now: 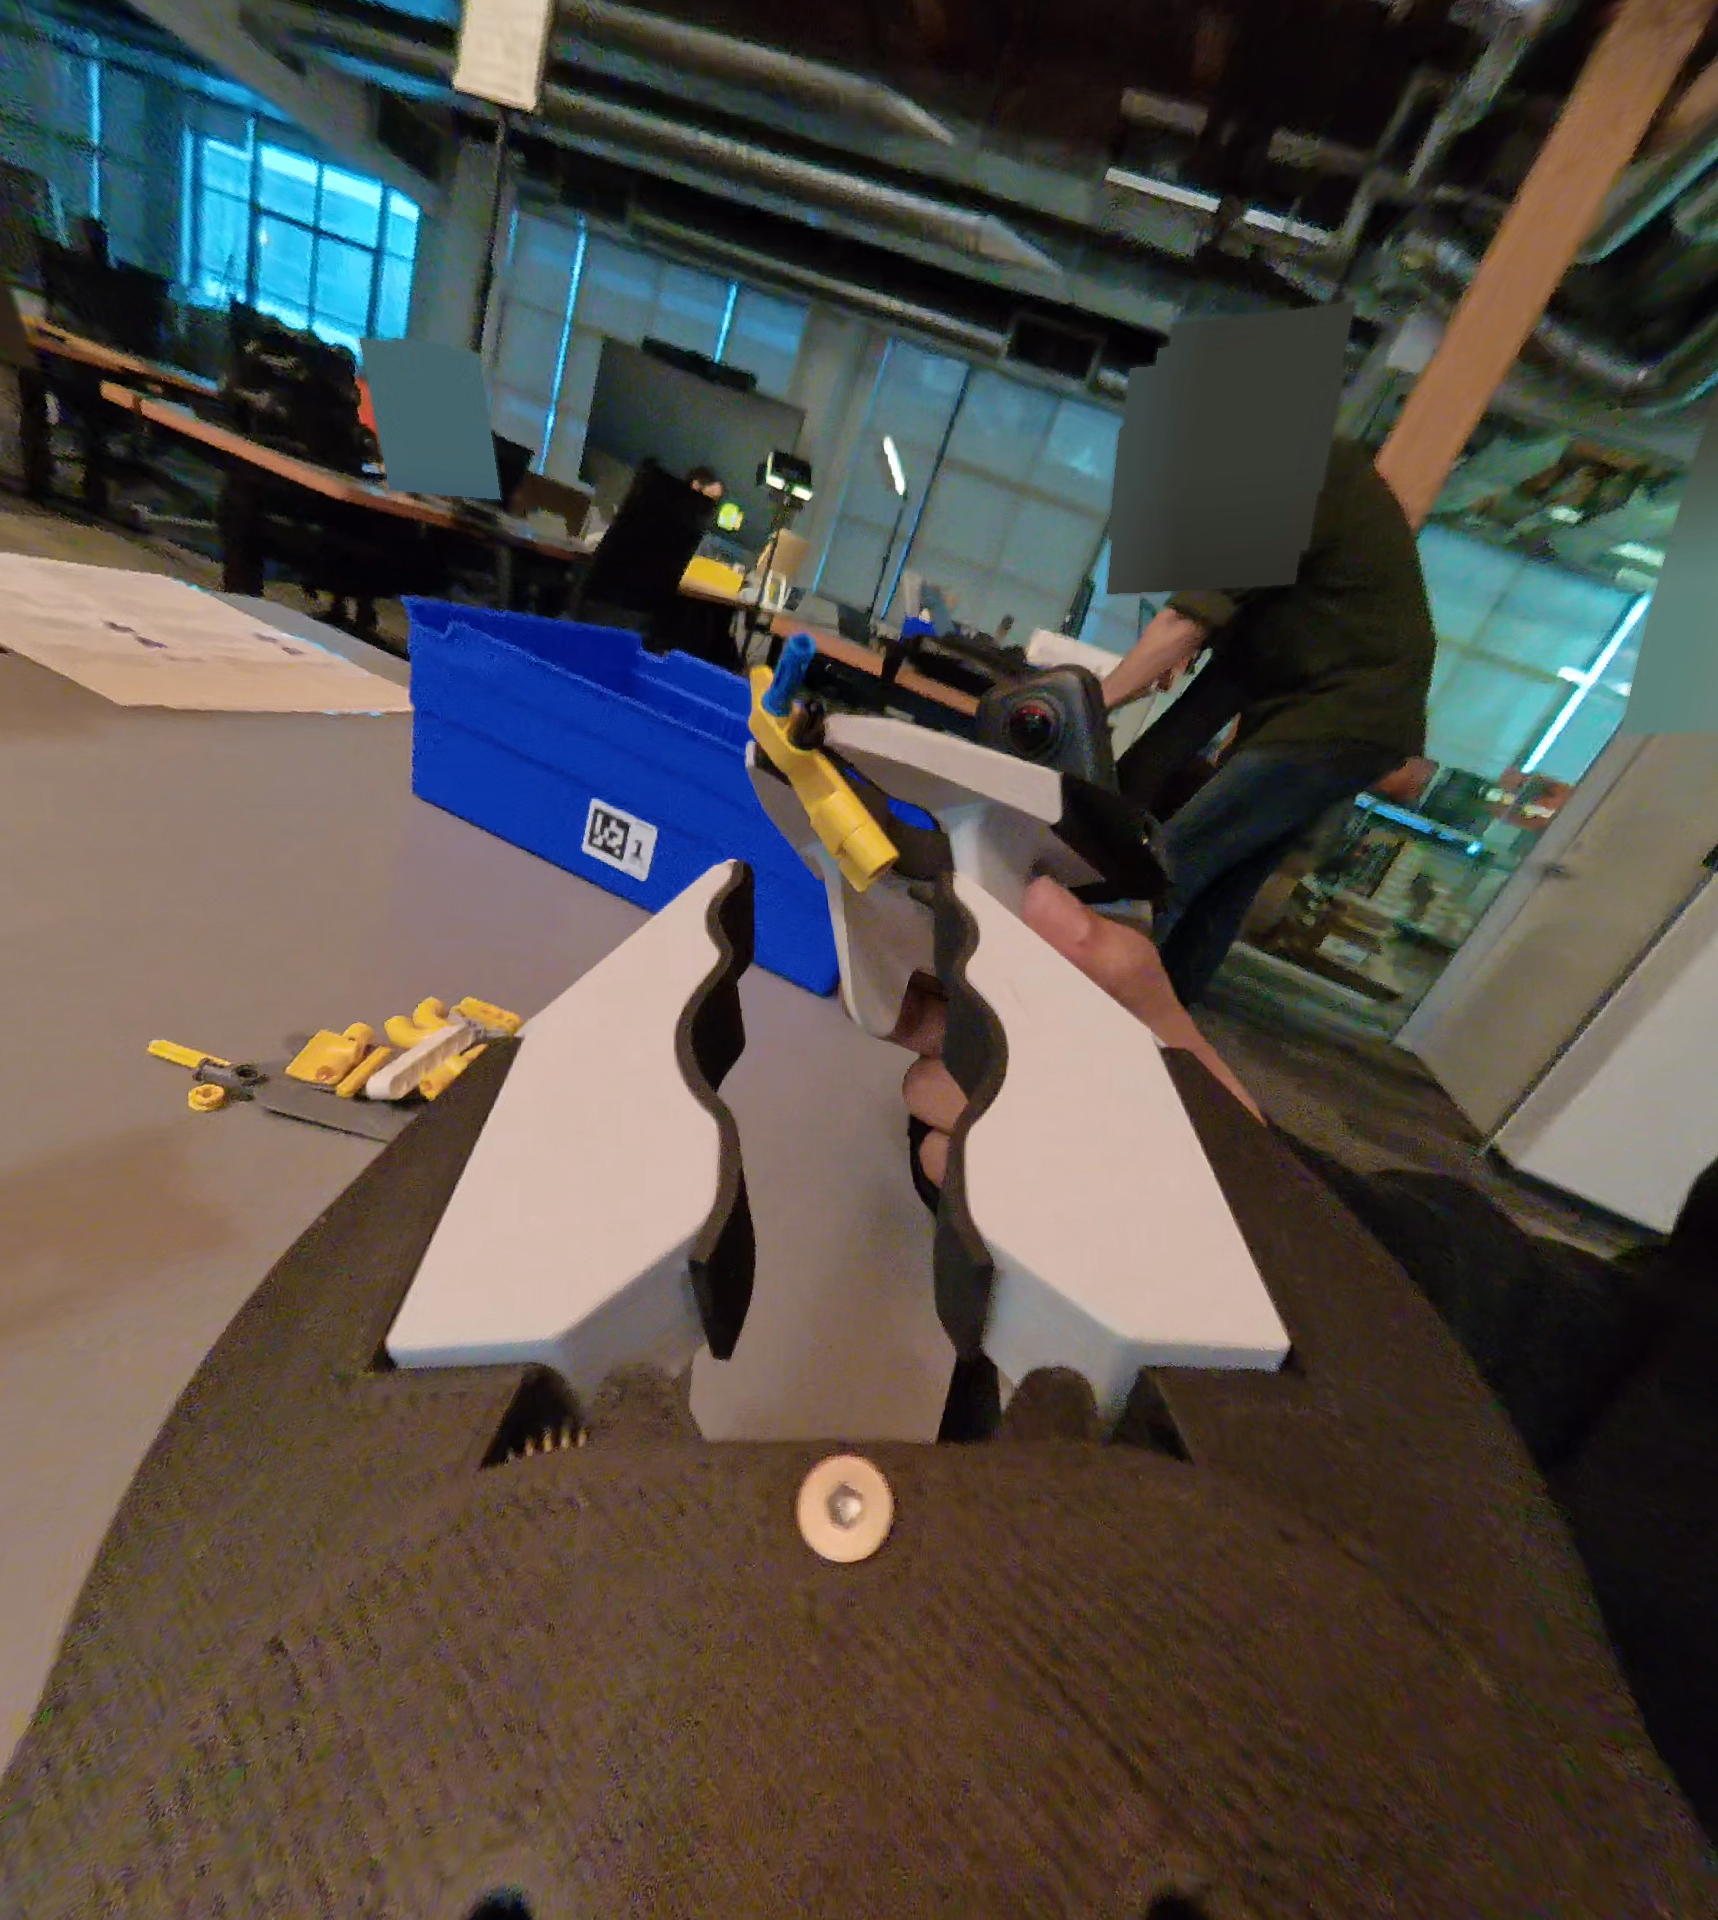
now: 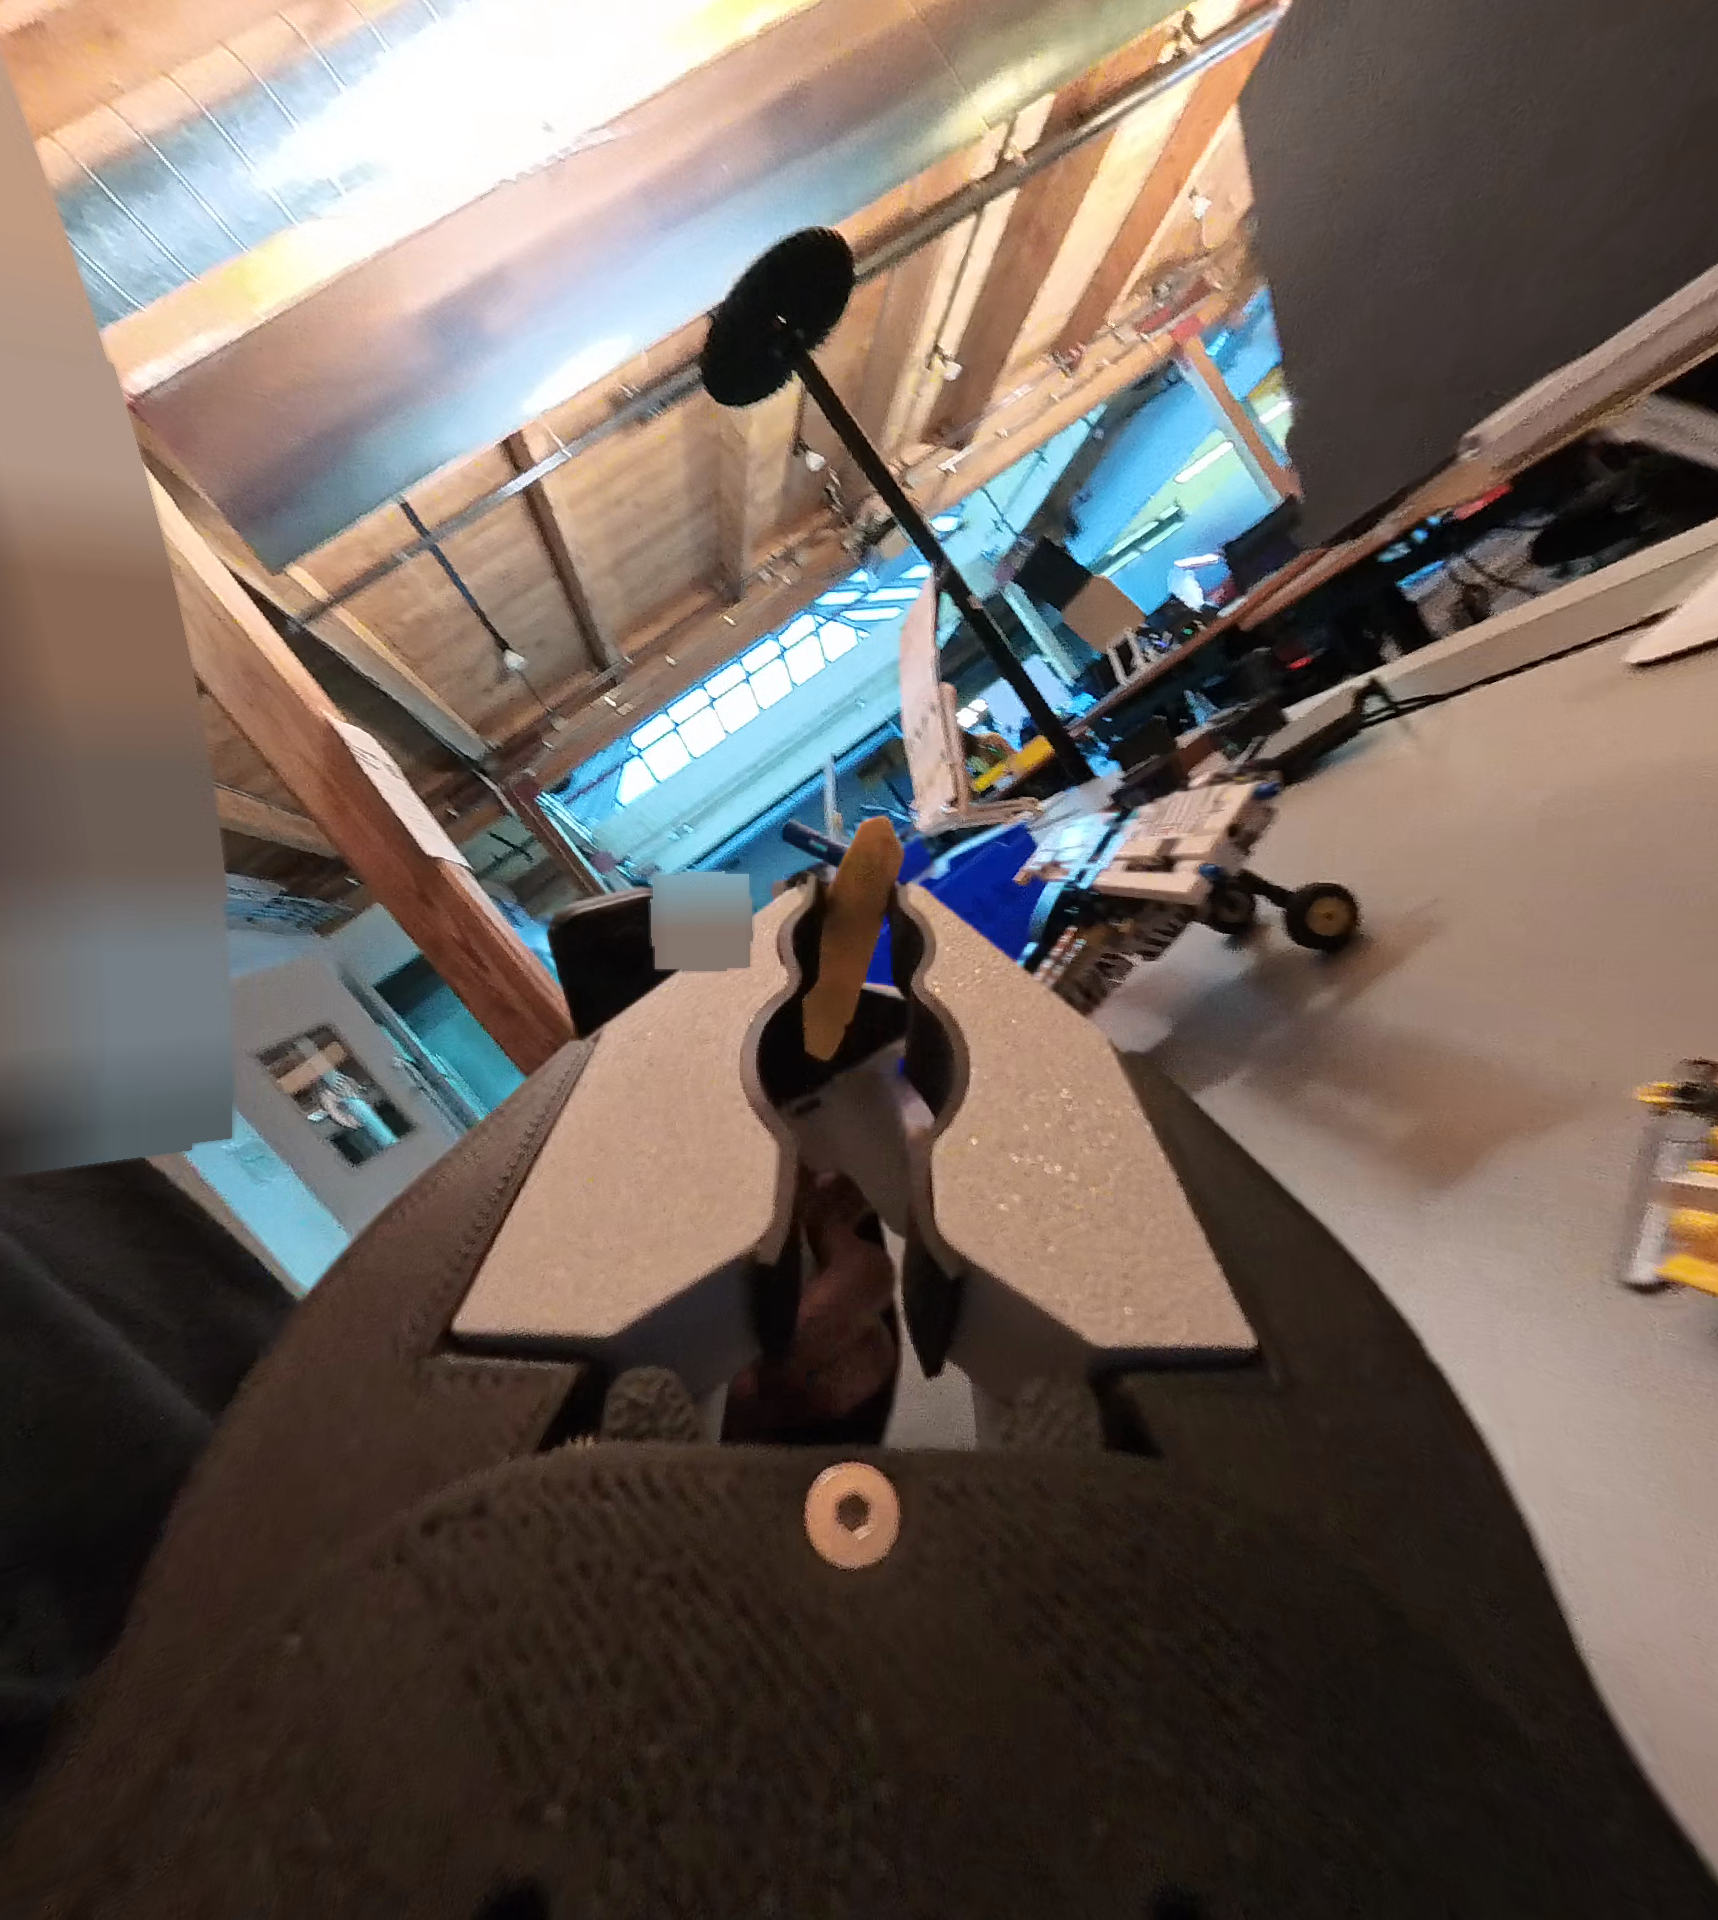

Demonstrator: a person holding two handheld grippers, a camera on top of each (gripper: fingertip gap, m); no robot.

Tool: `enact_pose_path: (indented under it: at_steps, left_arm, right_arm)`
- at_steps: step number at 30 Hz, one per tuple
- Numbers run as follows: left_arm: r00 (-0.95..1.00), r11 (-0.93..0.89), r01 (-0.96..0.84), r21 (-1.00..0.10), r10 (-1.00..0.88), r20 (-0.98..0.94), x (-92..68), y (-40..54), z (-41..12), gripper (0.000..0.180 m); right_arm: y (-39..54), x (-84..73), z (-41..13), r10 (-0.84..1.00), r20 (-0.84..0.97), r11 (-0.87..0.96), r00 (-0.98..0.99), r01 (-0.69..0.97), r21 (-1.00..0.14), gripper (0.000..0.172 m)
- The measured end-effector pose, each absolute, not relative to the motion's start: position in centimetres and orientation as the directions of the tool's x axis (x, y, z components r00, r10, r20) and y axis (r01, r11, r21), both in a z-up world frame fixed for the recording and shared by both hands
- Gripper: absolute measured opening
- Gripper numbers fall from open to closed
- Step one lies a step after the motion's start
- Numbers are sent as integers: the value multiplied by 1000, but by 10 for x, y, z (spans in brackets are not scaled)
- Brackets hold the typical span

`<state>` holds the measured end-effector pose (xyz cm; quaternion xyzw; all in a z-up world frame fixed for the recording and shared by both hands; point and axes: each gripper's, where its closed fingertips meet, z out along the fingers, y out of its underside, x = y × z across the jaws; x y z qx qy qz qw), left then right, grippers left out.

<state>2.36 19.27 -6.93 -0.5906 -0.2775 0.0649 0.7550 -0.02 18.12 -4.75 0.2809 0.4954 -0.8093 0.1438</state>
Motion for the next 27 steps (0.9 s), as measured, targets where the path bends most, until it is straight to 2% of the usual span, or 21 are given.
enact_pose_path:
  at_steps: [2,5,7,12,16,19,21,24,27]
  left_arm:
    - [828,279,198,-940,466,313,23,192,-70,32]
    - [824,311,138,-940,490,283,24,181,-61,16]
    - [822,277,127,-953,508,257,22,179,-63,12]
    - [792,190,72,-979,586,172,17,173,-70,9]
    - [758,168,69,-983,632,161,9,163,-75,2]
    - [723,163,72,-984,671,164,2,154,-79,3]
    - [678,80,42,-996,730,88,-4,147,-86,2]
    - [585,-164,-42,-986,796,-157,-10,143,-96,2]
    - [523,-322,-102,-941,787,-326,-9,148,-100,2]
  right_arm:
    - [170,5,-47,-11,-613,-482,-790,541,-689,10]
    - [159,9,-51,-40,-623,-474,-781,564,-676,9]
    - [156,8,-51,-61,-635,-475,-770,582,-660,8]
    - [153,7,-55,-153,-690,-417,-707,679,-604,10]
    - [163,-3,-64,-14,-682,-415,-731,625,-661,12]
    - [171,-10,-67,92,-663,-407,-743,580,-706,22]
    - [173,-8,-65,148,-624,-388,-767,536,-750,27]
    - [167,-4,-67,317,-470,-281,-824,392,-876,33]
    - [162,-3,-69,502,-179,-89,-846,156,-984,34]
